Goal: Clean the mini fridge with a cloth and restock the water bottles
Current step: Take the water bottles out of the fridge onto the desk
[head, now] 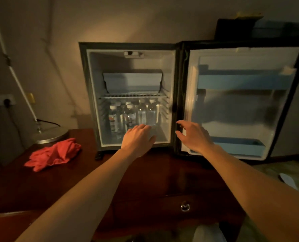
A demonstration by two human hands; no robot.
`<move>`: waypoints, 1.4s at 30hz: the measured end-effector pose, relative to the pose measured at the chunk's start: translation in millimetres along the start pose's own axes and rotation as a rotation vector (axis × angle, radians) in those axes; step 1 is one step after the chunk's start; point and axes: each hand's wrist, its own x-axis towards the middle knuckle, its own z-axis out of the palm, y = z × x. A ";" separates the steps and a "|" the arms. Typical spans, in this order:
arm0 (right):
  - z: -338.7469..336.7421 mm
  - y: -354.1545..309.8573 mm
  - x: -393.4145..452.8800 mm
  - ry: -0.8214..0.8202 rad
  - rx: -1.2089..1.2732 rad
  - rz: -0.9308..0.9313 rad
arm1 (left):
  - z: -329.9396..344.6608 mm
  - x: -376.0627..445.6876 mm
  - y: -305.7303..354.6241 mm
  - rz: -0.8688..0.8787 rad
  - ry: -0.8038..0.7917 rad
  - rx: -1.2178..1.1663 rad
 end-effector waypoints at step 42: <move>27.9 -26.4 113.5 -0.078 0.123 -0.048 | 22.6 86.4 -83.1 -0.034 -0.026 -0.038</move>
